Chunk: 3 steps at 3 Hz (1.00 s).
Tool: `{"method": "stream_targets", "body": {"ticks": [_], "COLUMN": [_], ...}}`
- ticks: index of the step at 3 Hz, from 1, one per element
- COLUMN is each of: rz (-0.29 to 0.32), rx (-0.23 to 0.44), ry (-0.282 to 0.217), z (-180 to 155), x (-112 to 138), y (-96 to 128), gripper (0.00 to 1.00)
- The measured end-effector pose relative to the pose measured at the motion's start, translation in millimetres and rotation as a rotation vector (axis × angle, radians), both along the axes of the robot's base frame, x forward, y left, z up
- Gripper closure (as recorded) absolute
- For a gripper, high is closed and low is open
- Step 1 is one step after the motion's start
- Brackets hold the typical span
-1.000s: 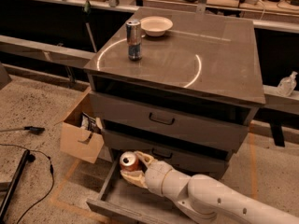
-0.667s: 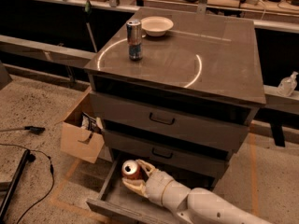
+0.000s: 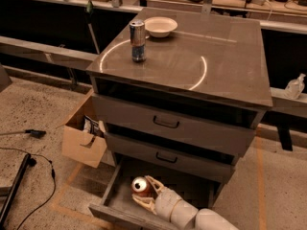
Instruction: Place coke can into bottom drawer
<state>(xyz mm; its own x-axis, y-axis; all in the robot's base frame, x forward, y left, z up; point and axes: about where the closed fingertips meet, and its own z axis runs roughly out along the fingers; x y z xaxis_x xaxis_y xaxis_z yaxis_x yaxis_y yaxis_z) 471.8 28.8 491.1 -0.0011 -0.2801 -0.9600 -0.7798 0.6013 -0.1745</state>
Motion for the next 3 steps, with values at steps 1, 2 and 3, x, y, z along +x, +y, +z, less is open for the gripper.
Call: {"method": "stream_targets", "body": {"ticks": [1,2,3], "rz": [-0.024,-0.024,-0.032], "rx": [-0.034,-0.034,-0.036], "ry": [0.034,0.034,0.013], "z": [-51.1,-51.0,-60.1], "x": [-0.2,-0.2,10.8], "y": [-16.9,-16.9,-17.0], "gripper": [1.0,1.0,1.0]}}
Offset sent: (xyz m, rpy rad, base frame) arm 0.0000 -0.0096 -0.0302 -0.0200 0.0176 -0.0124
